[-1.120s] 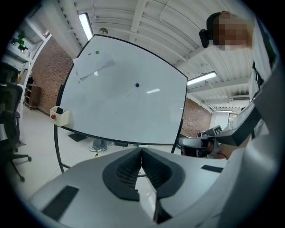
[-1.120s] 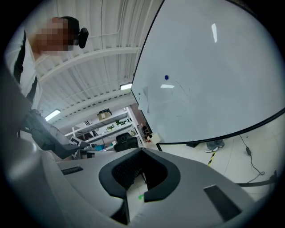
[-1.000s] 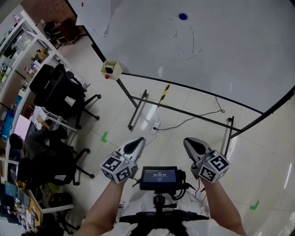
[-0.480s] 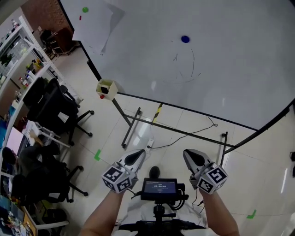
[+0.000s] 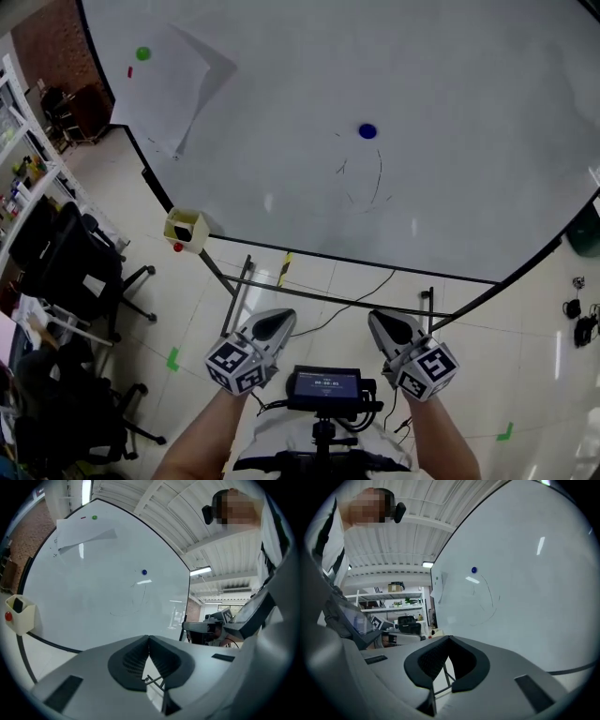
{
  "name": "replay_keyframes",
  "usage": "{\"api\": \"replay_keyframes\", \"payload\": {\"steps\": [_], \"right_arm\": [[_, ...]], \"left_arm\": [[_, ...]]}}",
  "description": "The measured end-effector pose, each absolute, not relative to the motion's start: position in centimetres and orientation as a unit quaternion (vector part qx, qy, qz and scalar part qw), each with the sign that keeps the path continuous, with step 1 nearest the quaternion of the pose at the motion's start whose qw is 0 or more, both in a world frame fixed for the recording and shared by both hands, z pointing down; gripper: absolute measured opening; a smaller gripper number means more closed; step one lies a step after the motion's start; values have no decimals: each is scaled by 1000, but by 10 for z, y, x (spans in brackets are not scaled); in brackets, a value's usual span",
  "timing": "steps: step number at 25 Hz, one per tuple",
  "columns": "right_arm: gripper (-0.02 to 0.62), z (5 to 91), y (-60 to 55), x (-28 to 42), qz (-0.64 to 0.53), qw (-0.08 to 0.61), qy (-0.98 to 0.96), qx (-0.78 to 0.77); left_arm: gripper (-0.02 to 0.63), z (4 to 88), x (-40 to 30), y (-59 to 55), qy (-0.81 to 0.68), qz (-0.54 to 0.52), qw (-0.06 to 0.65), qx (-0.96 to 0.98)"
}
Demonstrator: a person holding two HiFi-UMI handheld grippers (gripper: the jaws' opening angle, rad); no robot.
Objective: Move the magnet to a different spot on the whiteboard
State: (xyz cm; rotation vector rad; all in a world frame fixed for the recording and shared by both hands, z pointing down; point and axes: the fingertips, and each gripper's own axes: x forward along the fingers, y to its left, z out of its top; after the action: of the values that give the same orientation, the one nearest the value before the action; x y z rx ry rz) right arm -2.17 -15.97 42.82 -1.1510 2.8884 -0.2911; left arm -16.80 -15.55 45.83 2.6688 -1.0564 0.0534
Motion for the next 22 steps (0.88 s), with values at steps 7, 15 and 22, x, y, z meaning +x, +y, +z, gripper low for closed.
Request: {"api": "replay_keyframes", "payload": {"steps": [7,15,22], "right_arm": [[31,398,-201,-39,-27,-16,914,-404],[31,374,-217,-57,17,-29,895,-444],[31,354,-231,-79,44,-43,891,-450]], "left_arm": [[5,442,-190,-202,-327,8,116,938],[5,446,-216,-217,-300,10,118,946],[5,445,-232,-227,-292,22,116,949]]}}
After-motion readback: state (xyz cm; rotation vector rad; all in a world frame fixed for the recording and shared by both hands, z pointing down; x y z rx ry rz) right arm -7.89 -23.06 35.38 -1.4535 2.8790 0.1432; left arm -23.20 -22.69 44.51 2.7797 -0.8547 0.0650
